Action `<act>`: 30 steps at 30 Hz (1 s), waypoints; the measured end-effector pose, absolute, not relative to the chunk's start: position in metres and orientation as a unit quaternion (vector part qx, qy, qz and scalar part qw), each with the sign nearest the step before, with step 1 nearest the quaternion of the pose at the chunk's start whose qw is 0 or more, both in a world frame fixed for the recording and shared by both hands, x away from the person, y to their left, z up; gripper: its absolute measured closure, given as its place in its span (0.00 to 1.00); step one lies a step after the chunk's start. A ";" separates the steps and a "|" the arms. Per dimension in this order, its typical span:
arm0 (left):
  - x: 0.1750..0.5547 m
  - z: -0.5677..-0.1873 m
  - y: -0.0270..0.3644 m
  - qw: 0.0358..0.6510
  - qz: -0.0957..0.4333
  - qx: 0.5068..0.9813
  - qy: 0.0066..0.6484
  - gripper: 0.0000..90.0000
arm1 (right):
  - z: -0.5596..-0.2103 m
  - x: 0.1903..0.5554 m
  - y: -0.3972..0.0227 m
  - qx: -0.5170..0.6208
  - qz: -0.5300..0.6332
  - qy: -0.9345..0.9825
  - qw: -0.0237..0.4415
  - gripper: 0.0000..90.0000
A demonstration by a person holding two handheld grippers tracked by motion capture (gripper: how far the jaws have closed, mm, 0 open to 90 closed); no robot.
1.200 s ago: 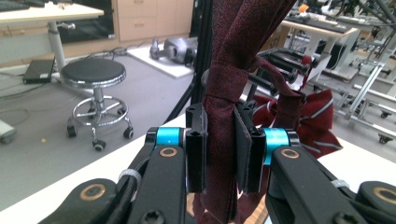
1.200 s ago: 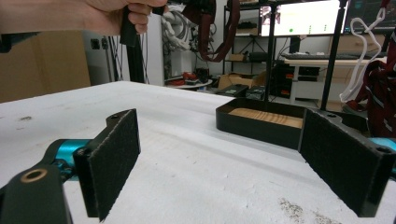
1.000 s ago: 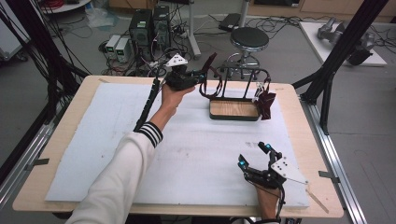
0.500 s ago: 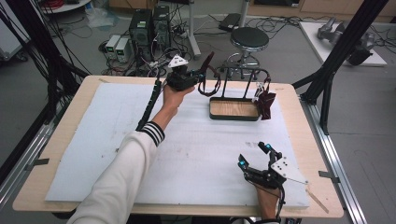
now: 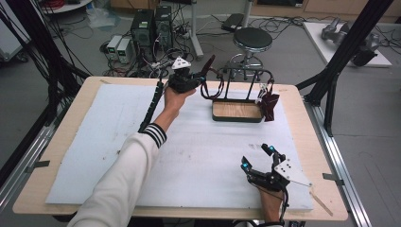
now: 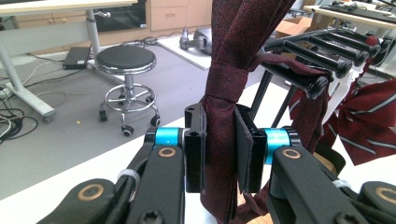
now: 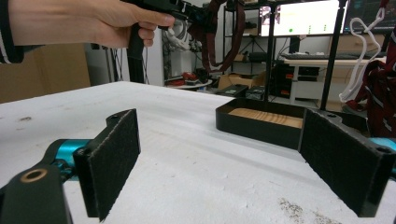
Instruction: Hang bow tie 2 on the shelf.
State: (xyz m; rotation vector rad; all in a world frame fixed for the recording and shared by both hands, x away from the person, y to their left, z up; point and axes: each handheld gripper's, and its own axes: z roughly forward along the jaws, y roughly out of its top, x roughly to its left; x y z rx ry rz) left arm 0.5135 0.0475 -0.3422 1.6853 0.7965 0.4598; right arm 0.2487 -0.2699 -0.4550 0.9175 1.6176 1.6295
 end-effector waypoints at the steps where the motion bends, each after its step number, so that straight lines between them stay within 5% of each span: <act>1: 0.513 -0.342 0.047 0.571 0.197 0.720 0.342 0.84 | -0.455 0.249 -0.270 0.351 0.622 0.618 0.328 0.13; 18: 0.512 -0.343 0.046 0.567 0.185 0.730 0.335 0.80 | -0.455 0.249 -0.270 0.351 0.621 0.619 0.327 0.13; 25: 0.512 -0.343 0.047 0.566 0.184 0.735 0.325 0.72 | -0.455 0.249 -0.270 0.352 0.621 0.619 0.328 0.13; 30: 0.510 -0.342 0.046 0.566 0.193 0.738 0.313 0.53 | -0.455 0.249 -0.269 0.352 0.621 0.619 0.328 0.13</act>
